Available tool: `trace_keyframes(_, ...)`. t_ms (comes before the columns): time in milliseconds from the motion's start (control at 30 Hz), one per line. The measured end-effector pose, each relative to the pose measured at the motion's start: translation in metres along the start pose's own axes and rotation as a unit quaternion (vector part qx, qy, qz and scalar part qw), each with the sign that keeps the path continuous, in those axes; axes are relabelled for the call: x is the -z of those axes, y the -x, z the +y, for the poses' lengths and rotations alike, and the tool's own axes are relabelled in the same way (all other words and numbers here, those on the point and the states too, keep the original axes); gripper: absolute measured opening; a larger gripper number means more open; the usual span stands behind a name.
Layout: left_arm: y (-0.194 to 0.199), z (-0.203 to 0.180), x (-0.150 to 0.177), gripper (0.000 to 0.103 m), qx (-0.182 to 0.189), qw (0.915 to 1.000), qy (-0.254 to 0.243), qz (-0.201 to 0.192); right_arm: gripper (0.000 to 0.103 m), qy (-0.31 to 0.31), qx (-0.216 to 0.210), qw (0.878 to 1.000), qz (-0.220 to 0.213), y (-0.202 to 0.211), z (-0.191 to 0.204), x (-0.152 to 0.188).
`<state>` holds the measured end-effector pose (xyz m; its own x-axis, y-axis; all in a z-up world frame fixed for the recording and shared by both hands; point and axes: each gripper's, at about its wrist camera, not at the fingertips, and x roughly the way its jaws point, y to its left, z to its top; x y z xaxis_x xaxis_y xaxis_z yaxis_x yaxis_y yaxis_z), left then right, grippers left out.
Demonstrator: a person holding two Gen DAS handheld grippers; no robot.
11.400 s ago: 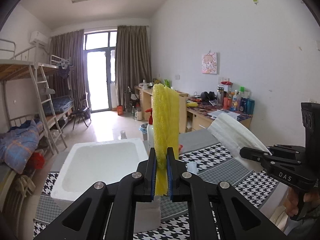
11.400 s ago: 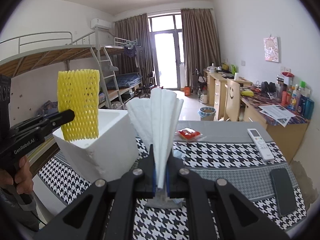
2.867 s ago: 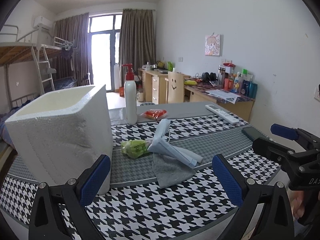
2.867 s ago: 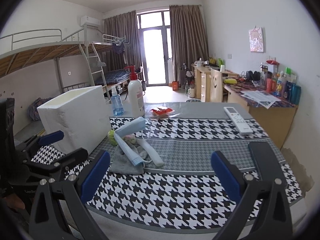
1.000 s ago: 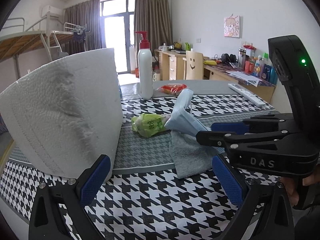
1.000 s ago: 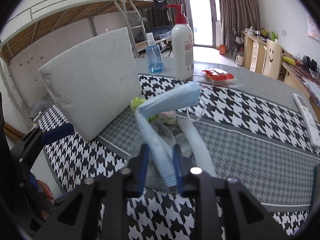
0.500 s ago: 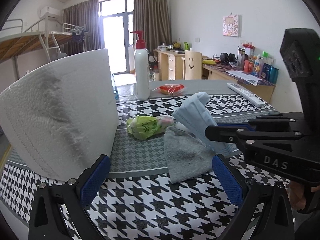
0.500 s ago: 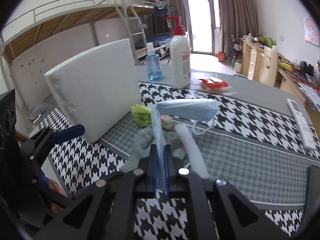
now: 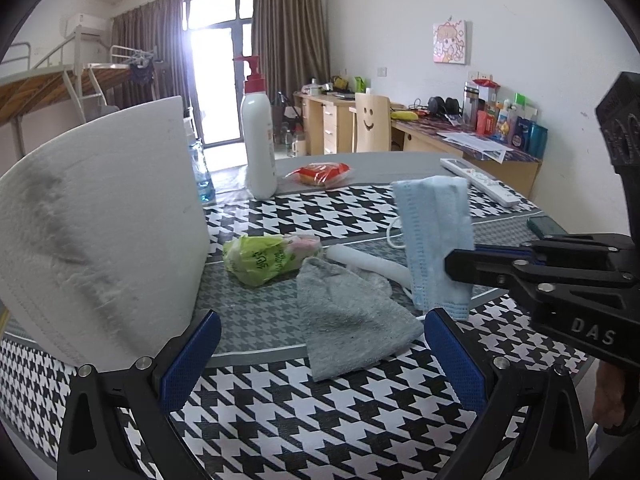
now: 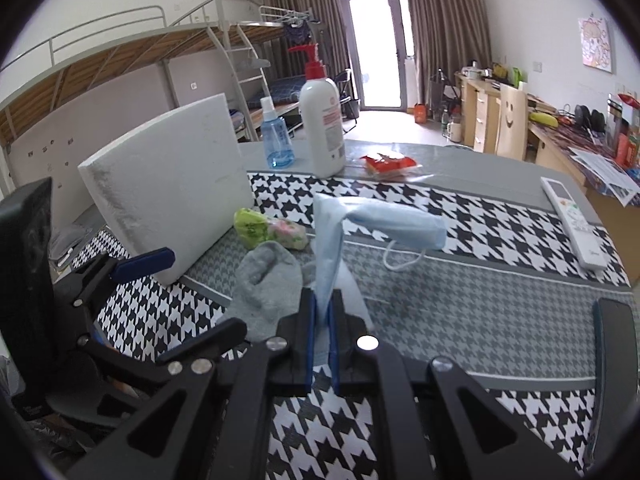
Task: Organize soft objects
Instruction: 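Grasp the grey cloth with the left tool while the right tool holds the blue mask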
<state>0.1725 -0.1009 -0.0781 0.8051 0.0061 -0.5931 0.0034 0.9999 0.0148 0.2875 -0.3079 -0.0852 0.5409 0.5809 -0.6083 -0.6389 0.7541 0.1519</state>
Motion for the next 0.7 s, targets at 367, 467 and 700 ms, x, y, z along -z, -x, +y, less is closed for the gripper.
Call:
trace_keyframes(367,-0.005,-0.007,-0.005,0.102,0.012,0.9998,-0.01,0.009,0.009,-0.03,0.002,0.999,-0.011,0.019,-0.015,0.004)
trace_keyframes(467,-0.008,-0.012,-0.005,0.102,0.013,0.9997,-0.016,0.011,0.009,-0.041,0.008,0.999,0.009,0.012,-0.021,0.008)
trace_keyframes(700,-0.017,-0.015,-0.006,0.101,0.025,0.9991,-0.017,0.029,0.033,-0.058,0.027,0.998,0.021,0.006,-0.027,0.013)
